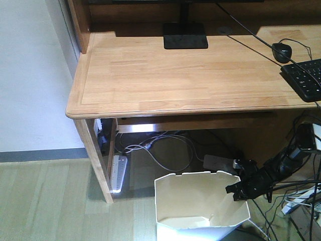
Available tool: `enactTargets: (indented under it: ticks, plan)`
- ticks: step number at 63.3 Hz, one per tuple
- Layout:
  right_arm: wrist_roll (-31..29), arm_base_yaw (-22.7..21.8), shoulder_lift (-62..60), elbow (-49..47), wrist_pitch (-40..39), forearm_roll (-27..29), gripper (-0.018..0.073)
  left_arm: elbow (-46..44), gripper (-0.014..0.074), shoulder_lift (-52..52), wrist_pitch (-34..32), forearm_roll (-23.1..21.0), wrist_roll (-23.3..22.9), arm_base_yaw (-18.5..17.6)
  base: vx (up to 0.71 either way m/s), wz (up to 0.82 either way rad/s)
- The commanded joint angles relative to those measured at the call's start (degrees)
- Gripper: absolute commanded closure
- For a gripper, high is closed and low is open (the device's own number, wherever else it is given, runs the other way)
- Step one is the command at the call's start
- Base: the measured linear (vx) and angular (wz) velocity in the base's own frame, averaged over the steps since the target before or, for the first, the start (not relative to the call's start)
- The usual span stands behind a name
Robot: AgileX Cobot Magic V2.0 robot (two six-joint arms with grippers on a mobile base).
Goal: Move trash bin to bedside with robot
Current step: 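Close the right gripper on the bin's rim nearest the robot, then lift the bin slightly and pull it out from under the desk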
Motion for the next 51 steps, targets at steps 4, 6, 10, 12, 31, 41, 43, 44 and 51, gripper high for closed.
enactTargets:
  ticks: [4,6,10,12,31,41,43,44,51]
  plan:
    - [-6.24,-0.19,-7.54,3.17,8.43,7.12,0.0566,1.63,0.0602,-0.55,-4.17,-0.47,-0.53,-0.18,0.00,0.00]
    - [-6.59,-0.19,-8.13,3.84,8.34,7.54,0.0566,1.63,0.0602,-0.55,-4.17,-0.47,-0.53,-0.18,0.00,0.00]
    - [-7.02,-0.19,-9.54,5.10,8.18,7.78,0.0566,1.63,0.0602,-0.55,-4.17,-0.47,-0.53,-0.18,0.00,0.00]
    - [-7.13,-0.19,-10.19,5.93,8.18,7.78,0.0566,1.63,0.0602,-0.55,-4.17,-0.47,-0.53,-0.18,0.00,0.00]
    - [-10.73,-0.19,-19.32,15.15,5.97,7.70,0.0566,1.63,0.0602,-0.55,-4.17,-0.47,-0.53,-0.18,0.00,0.00]
    - [-12.53,-0.19,-25.48,22.20,5.03,7.76,0.0566,1.63,0.0602,-0.55,-4.17,-0.47,-0.53,-0.18,0.00,0.00]
    - [-12.76,-0.19,-27.24,23.54,4.64,7.76,0.0566,1.63,0.0602,-0.55,-4.17,-0.47,-0.53,-0.18,0.00,0.00]
    - [-12.89,-0.19,-27.94,24.56,4.45,7.76,0.0566,1.63,0.0602,-0.55,-4.17,-0.47,-0.53,-0.18,0.00,0.00]
    - [-13.45,-0.19,-32.80,28.92,3.66,7.82,0.0566,1.63,0.0602,-0.55,-4.17,-0.47,-0.53,-0.18,0.00,0.00]
